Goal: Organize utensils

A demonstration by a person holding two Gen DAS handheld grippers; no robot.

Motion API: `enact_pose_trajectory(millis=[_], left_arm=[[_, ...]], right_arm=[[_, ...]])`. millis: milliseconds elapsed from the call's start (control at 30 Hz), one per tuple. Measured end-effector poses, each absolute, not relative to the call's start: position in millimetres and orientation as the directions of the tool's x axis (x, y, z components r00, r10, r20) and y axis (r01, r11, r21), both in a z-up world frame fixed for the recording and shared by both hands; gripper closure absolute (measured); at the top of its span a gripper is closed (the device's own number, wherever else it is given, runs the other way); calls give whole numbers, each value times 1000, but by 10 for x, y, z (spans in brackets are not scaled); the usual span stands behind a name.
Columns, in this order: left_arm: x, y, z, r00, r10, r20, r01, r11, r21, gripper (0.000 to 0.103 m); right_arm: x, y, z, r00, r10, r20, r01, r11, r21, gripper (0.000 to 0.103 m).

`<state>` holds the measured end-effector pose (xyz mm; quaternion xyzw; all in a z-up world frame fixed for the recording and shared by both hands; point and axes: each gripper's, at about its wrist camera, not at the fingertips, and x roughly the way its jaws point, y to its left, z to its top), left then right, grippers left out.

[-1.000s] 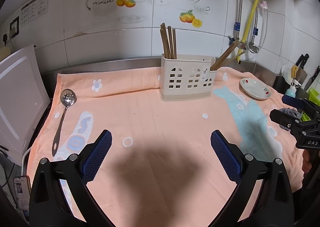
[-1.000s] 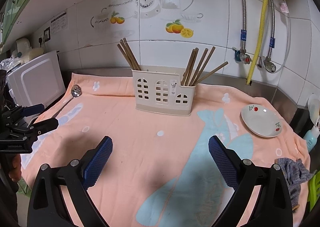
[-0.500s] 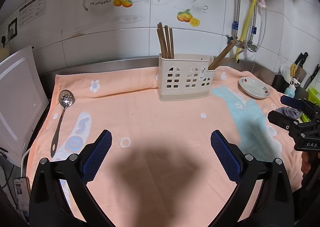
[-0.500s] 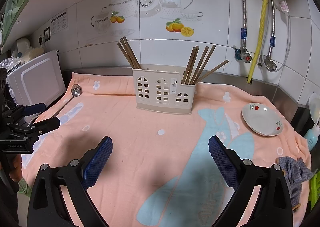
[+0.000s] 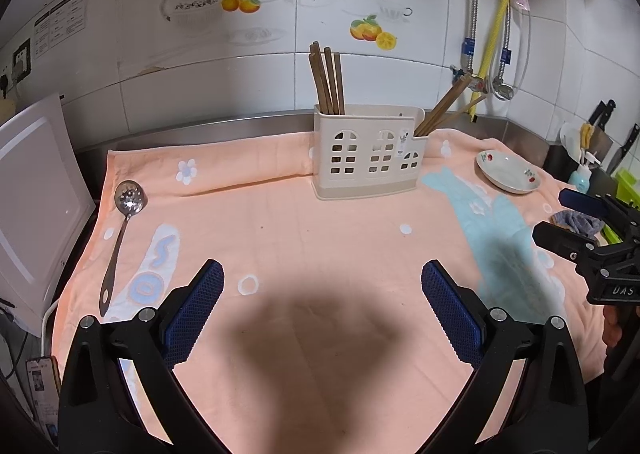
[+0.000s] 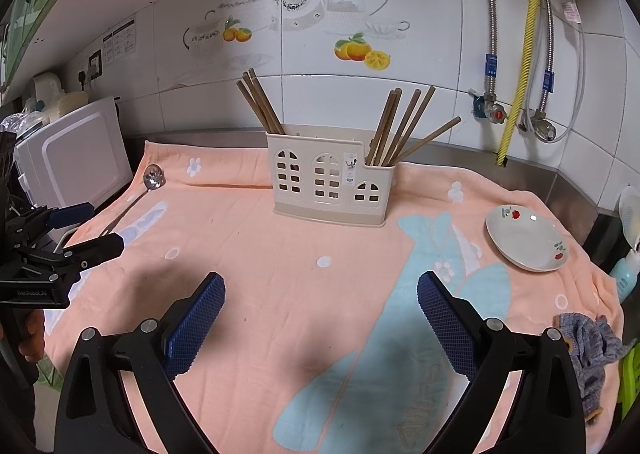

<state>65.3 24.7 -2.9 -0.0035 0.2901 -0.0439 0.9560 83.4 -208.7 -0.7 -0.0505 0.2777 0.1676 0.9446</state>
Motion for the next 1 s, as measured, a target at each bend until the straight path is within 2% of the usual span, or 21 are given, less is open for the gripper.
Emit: enact_pose_trajectory(millis=[1000], left_arm=[[674,193,-30,836,-82,-543,85,996,-19,5]], right_arm=[[863,-2100,-49,785,288,-549,-345,939,0,9]])
